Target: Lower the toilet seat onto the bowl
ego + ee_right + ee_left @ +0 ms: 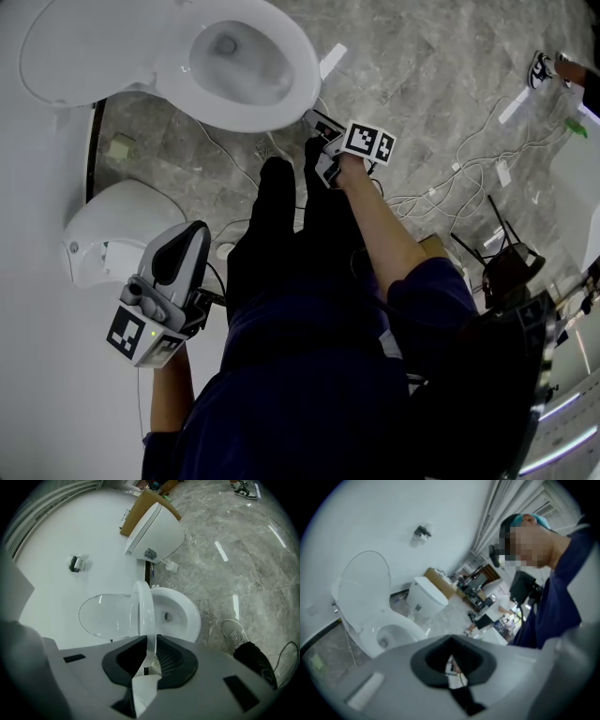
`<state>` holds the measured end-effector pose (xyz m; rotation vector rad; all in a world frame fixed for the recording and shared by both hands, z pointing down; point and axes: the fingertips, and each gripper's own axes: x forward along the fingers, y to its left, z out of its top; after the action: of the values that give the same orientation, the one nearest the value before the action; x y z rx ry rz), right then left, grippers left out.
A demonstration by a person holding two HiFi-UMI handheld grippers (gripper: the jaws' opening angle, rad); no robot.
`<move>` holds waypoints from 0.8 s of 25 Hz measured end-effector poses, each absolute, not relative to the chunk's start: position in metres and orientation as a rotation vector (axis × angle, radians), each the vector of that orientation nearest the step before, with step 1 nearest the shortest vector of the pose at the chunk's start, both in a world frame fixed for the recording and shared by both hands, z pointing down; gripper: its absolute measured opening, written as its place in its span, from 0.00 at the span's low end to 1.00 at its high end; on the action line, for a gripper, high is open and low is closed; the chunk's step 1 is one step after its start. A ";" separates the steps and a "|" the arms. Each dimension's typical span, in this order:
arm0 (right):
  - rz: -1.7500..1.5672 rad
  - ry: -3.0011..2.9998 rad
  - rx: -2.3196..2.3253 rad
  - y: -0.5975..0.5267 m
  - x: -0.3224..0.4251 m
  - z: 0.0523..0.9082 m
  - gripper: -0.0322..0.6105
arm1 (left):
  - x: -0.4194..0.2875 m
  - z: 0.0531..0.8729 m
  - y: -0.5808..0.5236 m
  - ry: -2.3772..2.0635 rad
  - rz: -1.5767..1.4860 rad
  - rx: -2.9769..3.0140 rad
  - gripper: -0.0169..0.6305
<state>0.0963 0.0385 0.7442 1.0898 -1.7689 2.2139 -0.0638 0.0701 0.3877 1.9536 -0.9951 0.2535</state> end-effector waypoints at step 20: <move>2.123 -1.693 1.137 0.034 0.104 0.774 0.18 | -0.063 0.402 0.075 -0.970 0.298 1.905 0.02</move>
<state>0.1041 0.0341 0.7736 1.1368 -1.6933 2.1232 -0.0634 0.0755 0.4021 1.9047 -0.9698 0.2977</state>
